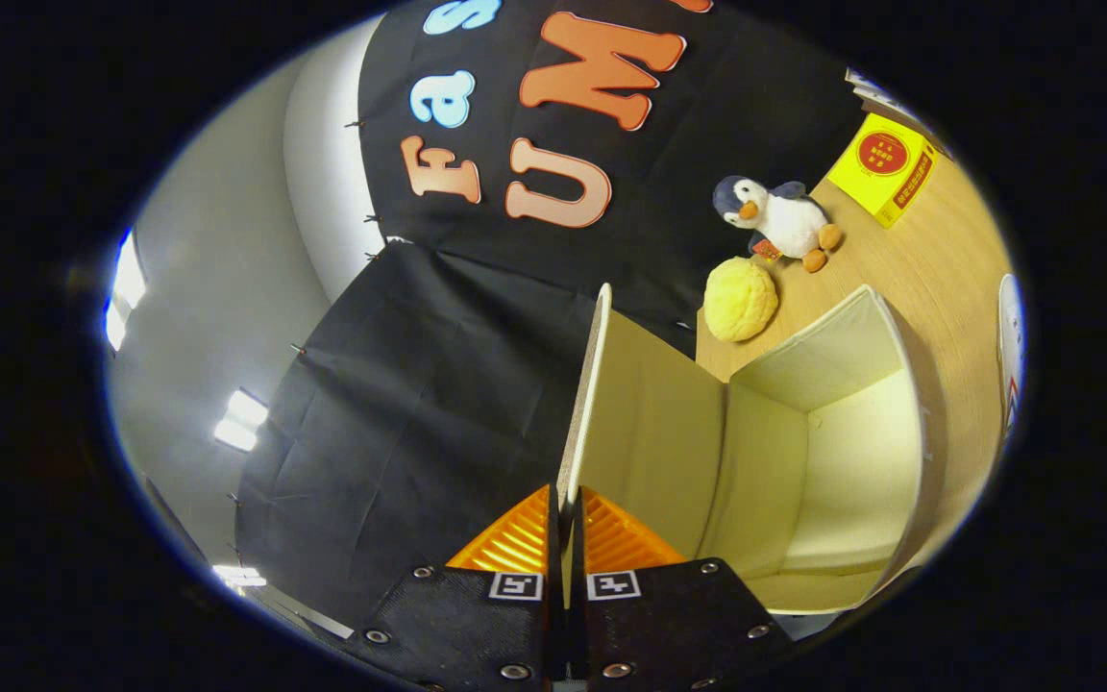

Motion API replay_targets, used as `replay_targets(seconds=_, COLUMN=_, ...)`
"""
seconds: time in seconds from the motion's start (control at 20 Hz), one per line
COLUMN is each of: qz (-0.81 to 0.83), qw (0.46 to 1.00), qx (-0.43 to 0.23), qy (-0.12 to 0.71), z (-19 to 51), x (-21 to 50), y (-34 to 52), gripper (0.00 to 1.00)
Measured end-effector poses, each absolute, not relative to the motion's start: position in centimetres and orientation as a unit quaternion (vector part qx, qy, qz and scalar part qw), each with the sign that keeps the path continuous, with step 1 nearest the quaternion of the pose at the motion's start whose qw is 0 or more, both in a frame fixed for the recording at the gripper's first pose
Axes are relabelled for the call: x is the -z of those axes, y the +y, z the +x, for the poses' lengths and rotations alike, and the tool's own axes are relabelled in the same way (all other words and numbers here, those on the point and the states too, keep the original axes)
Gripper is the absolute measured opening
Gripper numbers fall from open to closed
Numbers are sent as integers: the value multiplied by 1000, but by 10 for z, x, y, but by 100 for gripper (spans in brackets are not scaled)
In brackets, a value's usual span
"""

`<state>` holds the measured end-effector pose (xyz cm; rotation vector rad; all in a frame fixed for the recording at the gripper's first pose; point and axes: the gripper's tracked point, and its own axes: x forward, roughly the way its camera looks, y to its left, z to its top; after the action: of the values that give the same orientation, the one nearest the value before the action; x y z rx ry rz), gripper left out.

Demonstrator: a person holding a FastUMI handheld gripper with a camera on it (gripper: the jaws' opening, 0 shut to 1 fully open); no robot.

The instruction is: Open the storage box then place both shoes into the box .Put the left shoe in first, then the right shoe, with the right side of both shoes facing outward in a uniform manner.

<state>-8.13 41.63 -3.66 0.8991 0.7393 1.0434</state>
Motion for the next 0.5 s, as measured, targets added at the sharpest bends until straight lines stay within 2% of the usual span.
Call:
replay_targets(seconds=0.15, qz=391, qw=717, qx=-468, qy=338, z=-93, x=36, y=445, gripper=3)
replay_targets(seconds=0.3, qz=341, qw=746, qx=-455, qy=346, z=-100, x=52, y=468, gripper=11)
replay_targets(seconds=0.45, qz=281, qw=769, qx=-444, qy=364, z=-111, x=71, y=488, gripper=43)
replay_targets(seconds=0.5, qz=276, qw=770, qx=-443, qy=368, z=-113, x=75, y=492, gripper=63)
